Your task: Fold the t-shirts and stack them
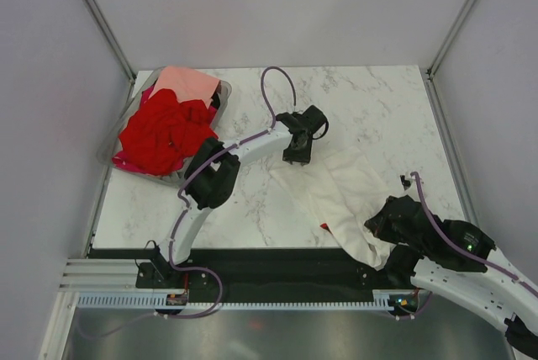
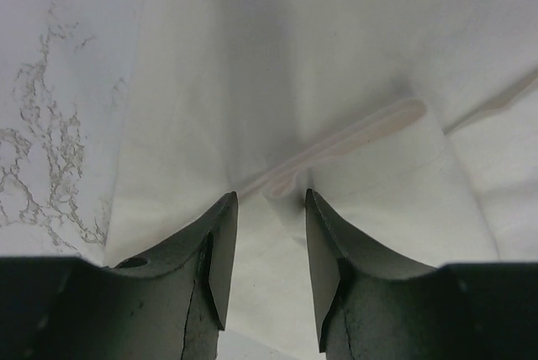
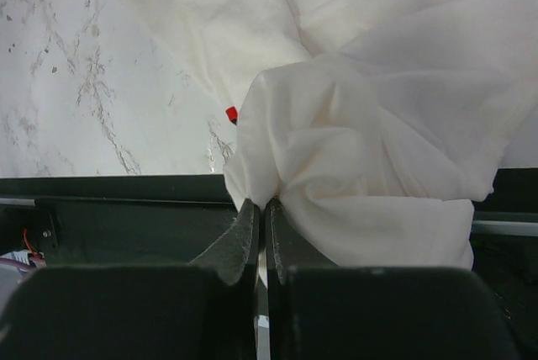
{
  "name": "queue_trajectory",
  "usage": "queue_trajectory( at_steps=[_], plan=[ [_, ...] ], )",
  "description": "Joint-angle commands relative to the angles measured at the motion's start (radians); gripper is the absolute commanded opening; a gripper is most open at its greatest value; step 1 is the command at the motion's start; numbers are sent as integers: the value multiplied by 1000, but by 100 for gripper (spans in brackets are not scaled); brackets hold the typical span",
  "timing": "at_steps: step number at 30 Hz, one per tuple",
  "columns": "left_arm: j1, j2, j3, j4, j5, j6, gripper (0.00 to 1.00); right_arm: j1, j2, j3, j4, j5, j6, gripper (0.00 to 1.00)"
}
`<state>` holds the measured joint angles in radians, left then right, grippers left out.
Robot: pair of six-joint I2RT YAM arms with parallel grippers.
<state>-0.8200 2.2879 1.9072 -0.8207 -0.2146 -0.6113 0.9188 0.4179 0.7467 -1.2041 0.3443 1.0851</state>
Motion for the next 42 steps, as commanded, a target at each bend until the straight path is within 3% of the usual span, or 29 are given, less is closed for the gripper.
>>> queue_trajectory(
  at_steps=[1, 5, 9, 14, 16, 18, 22, 27, 31, 34, 36, 42],
  plan=[
    [1, -24, 1, 26, 23, -27, 45, 3, 2, 22, 3, -5, -16, 5],
    [-1, -18, 7, 54, 44, -31, 43, 2, -8, 22, 1, -4, -13, 5],
    [1, -27, 26, 58, 34, -38, 26, 2, -5, 22, 1, -2, -11, 5],
    [2, -2, 46, 57, 60, -28, 16, 2, -1, 19, 1, -2, -10, 5],
    [1, -1, 38, 57, 70, -33, 2, 2, -5, 19, 1, -1, -10, 5],
    [2, -22, 24, 55, 63, -39, 2, 2, -10, 22, 0, 5, -2, 5],
    [21, -134, 59, -9, -4, -30, 2, 2, 18, 52, -5, 31, -1, 5],
    [130, -364, 76, -182, -40, -53, 2, 2, 134, 158, 141, 51, -75, 7],
    [196, -553, -17, -227, -42, -51, 2, 2, 321, 327, 141, 172, -157, 7],
    [212, -694, -117, -256, -61, -54, 2, -14, 476, 558, 74, 335, -208, 6],
    [220, -810, -212, -273, -78, -70, 2, -84, 563, 649, 49, 415, -244, 6],
    [297, -1053, -459, -282, -83, -84, 2, -334, 656, 842, 41, 392, -436, 8]
  ],
)
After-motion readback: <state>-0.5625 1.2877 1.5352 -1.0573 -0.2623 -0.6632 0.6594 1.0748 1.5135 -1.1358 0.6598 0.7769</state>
